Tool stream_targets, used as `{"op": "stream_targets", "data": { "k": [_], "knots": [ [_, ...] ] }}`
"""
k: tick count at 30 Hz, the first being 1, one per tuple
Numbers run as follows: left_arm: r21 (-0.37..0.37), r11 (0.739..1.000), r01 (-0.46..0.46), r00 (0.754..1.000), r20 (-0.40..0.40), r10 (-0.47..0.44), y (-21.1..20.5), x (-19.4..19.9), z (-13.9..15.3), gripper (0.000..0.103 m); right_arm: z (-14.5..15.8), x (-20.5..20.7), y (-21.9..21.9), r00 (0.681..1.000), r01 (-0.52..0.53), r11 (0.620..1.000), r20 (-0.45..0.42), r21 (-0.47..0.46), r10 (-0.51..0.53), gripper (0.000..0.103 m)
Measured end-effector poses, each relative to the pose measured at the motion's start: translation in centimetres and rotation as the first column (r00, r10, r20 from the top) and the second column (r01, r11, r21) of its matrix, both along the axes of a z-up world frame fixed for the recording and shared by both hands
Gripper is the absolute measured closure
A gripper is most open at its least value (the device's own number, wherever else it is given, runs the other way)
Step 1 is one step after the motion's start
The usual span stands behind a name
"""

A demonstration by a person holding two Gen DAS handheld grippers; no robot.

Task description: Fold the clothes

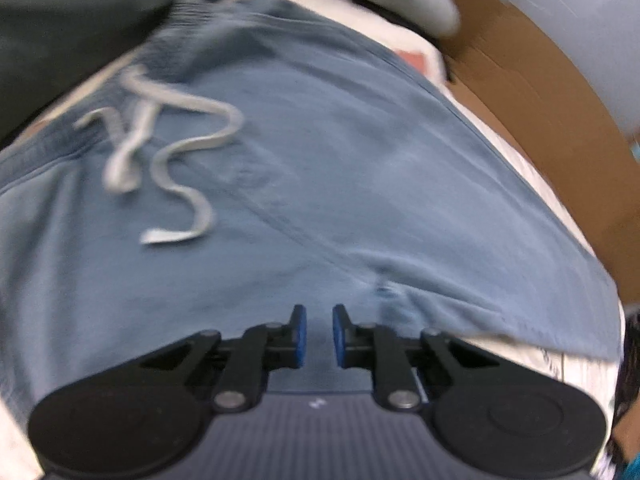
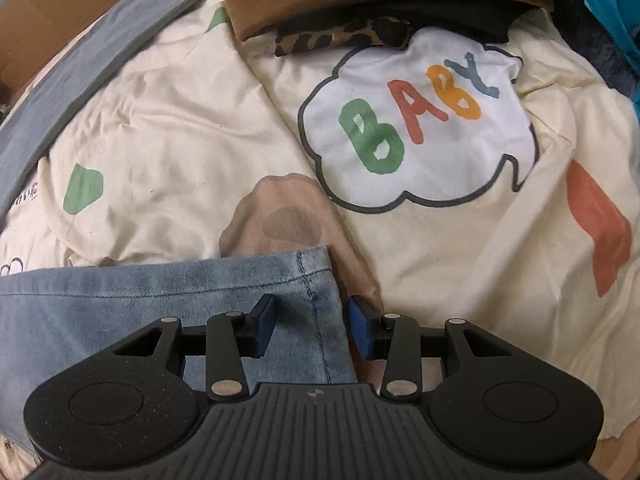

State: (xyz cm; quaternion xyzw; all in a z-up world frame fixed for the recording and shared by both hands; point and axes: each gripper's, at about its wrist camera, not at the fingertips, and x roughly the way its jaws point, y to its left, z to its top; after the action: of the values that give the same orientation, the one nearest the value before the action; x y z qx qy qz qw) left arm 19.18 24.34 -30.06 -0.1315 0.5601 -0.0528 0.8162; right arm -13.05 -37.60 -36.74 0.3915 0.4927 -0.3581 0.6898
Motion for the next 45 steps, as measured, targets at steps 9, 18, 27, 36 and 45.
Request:
{"op": "stream_targets", "data": {
  "k": [9, 18, 27, 36, 45],
  "knots": [
    [0.058, 0.988, 0.144, 0.986, -0.091, -0.138, -4.2, 0.9, -3.8, 0.095, 0.0, 1.1, 0.1, 0.997, -0.070, 0.996, -0.015, -0.047, 0.069, 0.063],
    [0.115, 0.972, 0.204, 0.978, -0.063, -0.198, -6.8, 2.3, -4.1, 0.097, 1.1, 1.0, 0.4, 0.993, -0.086, 0.993, -0.088, -0.077, 0.080, 0.096],
    [0.134, 0.941, 0.311, 0.950, -0.056, -0.306, -9.4, 2.7, -5.2, 0.097, 0.7, 0.8, 0.3, 0.987, -0.030, 0.997, -0.157, -0.077, 0.018, 0.103],
    [0.118, 0.944, 0.308, 0.951, -0.069, -0.302, -9.8, 4.2, -5.9, 0.096, 1.7, 0.1, 0.4, 0.994, -0.025, 0.994, -0.109, -0.105, 0.013, 0.103],
    [0.117, 0.946, 0.302, 0.951, 0.030, -0.307, -7.6, 2.7, -1.5, 0.094, 3.5, 2.6, 0.4, 0.999, -0.021, 0.979, -0.028, -0.205, 0.015, 0.096]
  ]
}}
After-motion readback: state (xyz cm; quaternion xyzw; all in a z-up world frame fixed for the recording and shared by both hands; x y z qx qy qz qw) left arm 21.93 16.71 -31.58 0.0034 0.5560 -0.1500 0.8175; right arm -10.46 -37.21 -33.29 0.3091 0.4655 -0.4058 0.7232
